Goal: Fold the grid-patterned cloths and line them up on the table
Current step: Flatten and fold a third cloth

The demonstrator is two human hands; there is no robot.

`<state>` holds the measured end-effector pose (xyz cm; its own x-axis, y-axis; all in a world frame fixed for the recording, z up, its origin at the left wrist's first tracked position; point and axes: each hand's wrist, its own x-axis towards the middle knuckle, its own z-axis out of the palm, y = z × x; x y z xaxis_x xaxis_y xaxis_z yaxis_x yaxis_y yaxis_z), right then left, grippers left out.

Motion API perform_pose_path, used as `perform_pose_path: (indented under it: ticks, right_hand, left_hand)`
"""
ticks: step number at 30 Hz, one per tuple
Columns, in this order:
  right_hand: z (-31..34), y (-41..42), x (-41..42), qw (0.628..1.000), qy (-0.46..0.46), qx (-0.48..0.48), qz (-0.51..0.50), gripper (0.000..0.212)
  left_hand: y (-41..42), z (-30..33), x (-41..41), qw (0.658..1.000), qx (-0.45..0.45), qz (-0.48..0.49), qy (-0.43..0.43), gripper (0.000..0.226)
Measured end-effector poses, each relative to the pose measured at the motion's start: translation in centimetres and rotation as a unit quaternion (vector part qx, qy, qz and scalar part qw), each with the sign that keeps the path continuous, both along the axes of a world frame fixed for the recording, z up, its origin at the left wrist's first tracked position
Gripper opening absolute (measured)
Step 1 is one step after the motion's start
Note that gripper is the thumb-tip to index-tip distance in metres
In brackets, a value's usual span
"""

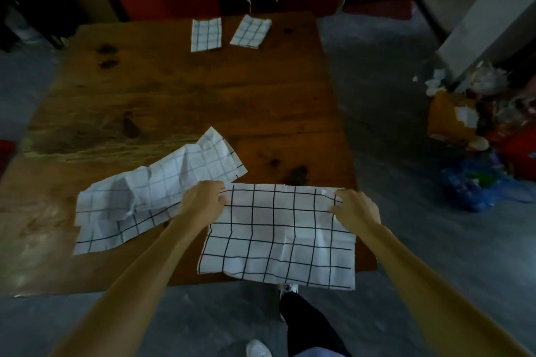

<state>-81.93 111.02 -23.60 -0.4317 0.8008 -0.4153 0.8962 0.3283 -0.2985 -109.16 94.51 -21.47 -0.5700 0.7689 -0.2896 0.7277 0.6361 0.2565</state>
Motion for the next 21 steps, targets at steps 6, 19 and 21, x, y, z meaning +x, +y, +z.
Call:
perform_pose_path:
  ticks: [6,19,21]
  right_hand:
    - [-3.2,0.1,0.1,0.999,0.016,0.036,0.004,0.049]
    - [-4.0,-8.7,-1.3,0.986,0.117,0.051,0.11,0.044]
    - [-4.4,-10.9,-1.2,0.983,0.13,0.043,0.123,0.043]
  left_hand:
    - [0.3,-3.8,0.9,0.999,0.012,0.012,0.044,0.03]
    - [-4.5,-4.0,6.7,0.976,0.207,-0.069,-0.003,0.016]
    - [-6.0,-3.9,6.7,0.975,0.22,-0.032,0.01,0.013]
